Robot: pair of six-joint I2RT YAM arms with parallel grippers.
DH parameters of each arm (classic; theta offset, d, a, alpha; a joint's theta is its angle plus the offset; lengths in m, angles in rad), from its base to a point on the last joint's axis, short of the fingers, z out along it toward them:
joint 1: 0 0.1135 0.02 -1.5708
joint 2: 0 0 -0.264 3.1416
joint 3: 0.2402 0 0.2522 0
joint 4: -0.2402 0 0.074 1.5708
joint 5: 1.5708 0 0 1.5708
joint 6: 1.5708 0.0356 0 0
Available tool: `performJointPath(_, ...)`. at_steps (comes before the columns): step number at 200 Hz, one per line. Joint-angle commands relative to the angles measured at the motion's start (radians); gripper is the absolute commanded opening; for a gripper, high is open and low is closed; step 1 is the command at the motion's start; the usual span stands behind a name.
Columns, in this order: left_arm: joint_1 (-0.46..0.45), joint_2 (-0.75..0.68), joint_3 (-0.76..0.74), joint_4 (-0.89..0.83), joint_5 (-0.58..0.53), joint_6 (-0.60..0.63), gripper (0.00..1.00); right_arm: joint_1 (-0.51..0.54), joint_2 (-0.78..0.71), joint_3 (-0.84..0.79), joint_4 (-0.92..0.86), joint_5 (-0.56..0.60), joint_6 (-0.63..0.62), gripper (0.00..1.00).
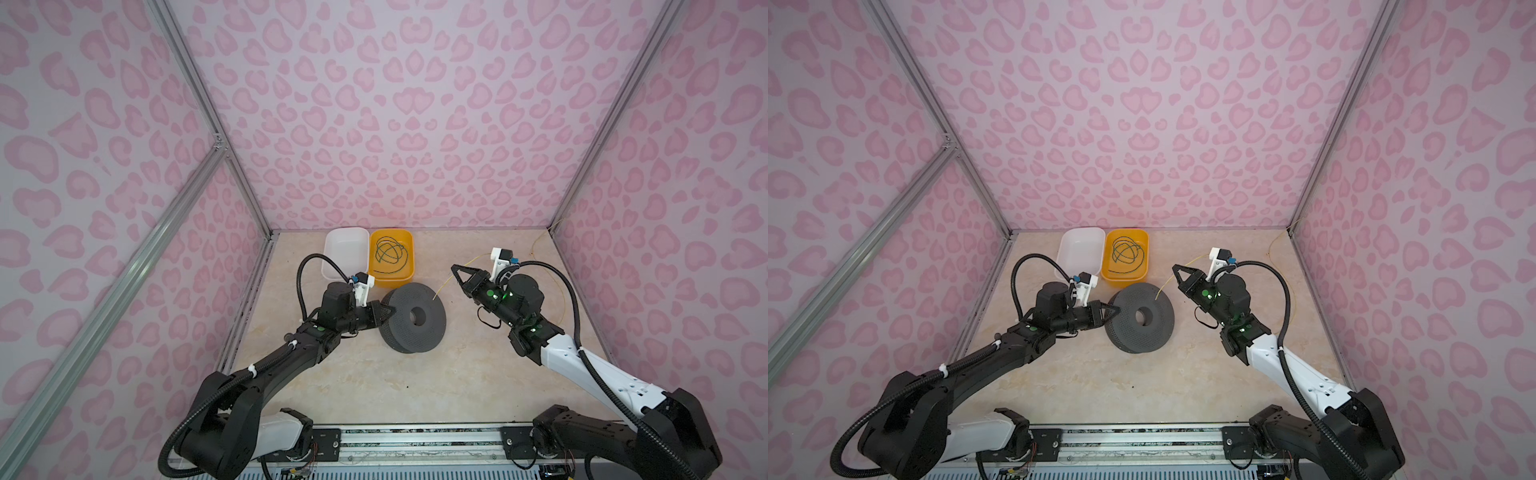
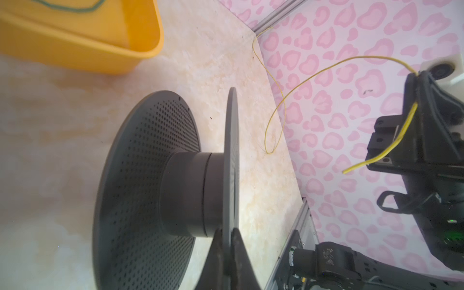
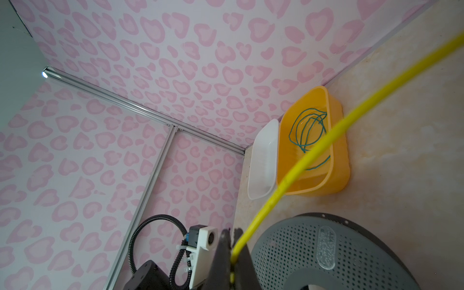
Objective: Wrap the cables
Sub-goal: 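Grasp the grey spool flange with the left gripper and tip it upright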
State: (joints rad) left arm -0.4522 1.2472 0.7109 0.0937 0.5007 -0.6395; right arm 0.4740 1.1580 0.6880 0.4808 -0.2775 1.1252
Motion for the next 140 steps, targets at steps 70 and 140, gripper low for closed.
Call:
performJointPath(70, -0.284, -0.017, 0.391, -0.617, -0.878, 0.258, 0.04, -0.006, -0.017, -0.007, -0.003, 0.020, -0.009, 0.00)
performJointPath(140, -0.393, 0.089, 0.431, -0.572, -0.955, 0.209, 0.04, -0.006, -0.041, -0.004, -0.031, 0.027, -0.020, 0.00)
